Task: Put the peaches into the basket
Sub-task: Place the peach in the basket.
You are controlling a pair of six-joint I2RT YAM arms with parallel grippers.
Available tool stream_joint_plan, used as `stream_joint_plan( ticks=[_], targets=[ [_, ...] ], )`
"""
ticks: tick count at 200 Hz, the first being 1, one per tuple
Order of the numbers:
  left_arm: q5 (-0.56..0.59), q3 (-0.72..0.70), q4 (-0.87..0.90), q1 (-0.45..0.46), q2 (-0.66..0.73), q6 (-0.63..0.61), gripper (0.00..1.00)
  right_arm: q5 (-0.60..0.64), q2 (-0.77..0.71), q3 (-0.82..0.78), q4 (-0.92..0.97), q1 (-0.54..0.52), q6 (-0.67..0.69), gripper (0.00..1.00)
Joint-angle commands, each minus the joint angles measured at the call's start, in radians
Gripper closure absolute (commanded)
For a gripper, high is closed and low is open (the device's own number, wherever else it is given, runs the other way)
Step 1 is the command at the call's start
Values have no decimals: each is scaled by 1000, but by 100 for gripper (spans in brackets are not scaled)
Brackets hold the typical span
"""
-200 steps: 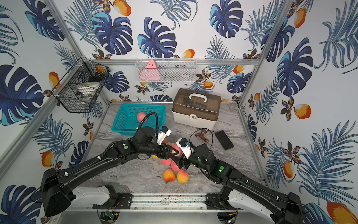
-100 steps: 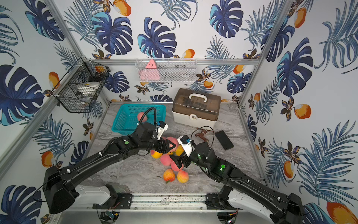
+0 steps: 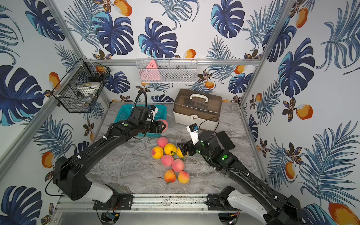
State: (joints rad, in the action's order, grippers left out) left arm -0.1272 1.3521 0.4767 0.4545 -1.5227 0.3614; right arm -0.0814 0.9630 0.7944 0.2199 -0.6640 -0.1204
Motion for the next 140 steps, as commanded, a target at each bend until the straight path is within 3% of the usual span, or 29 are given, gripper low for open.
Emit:
stream_joint_plan(
  ticks=[1,59,140],
  targets=[
    [21,66,10,-29,-62,-40,35,-65,14,20,1,28,-23,0],
    [81,175,-38,-97,-246,-62,35,-102,111,73,-24,70,-10,0],
    [148,255,-43,-162,-372,-97,35,-135,206,135,-33,84,-5,0]
  ],
)
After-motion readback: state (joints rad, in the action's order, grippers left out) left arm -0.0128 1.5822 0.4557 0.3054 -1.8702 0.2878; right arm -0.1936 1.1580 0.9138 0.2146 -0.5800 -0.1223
